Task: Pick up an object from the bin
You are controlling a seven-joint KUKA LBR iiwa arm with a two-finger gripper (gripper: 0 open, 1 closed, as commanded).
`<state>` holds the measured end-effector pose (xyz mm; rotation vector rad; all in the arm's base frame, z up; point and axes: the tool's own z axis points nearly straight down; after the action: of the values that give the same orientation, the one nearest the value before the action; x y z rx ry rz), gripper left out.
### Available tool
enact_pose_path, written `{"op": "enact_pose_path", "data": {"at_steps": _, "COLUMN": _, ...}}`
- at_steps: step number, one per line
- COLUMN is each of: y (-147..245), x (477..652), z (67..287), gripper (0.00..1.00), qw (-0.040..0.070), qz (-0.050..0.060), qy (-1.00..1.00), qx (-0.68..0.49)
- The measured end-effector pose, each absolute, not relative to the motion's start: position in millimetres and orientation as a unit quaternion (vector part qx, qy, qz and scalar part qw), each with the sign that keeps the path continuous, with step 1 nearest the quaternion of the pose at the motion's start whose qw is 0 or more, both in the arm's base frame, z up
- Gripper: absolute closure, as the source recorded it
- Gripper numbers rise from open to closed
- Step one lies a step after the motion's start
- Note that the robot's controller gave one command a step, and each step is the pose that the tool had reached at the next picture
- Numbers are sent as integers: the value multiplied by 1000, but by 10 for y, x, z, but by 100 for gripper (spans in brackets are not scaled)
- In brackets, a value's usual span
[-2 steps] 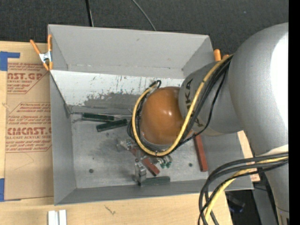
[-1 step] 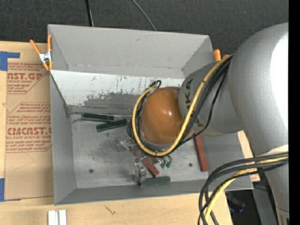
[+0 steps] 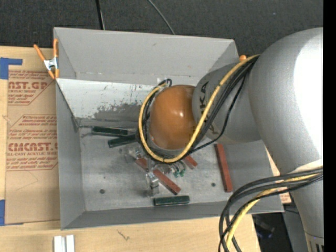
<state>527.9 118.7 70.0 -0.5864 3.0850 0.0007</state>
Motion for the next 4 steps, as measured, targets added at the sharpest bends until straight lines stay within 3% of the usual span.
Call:
{"op": "enact_pose_path", "data": {"at_steps": 1, "y": 868, "x": 5166, "z": 1131, "gripper": 0, "qw": -4, "qz": 2, "qy": 982, "qx": -188}}
{"op": "enact_pose_path", "data": {"at_steps": 2, "y": 543, "x": 5372, "z": 770, "gripper": 100, "qw": 0, "qz": 2, "qy": 955, "qx": -298}}
{"op": "enact_pose_path", "data": {"at_steps": 3, "y": 517, "x": 5359, "z": 707, "gripper": 0, "qw": 2, "qz": 1, "qy": 955, "qx": -297}}
{"op": "enact_pose_path", "data": {"at_steps": 4, "y": 516, "x": 5358, "z": 706, "gripper": 0, "qw": 2, "qz": 1, "qy": 955, "qx": -297}}
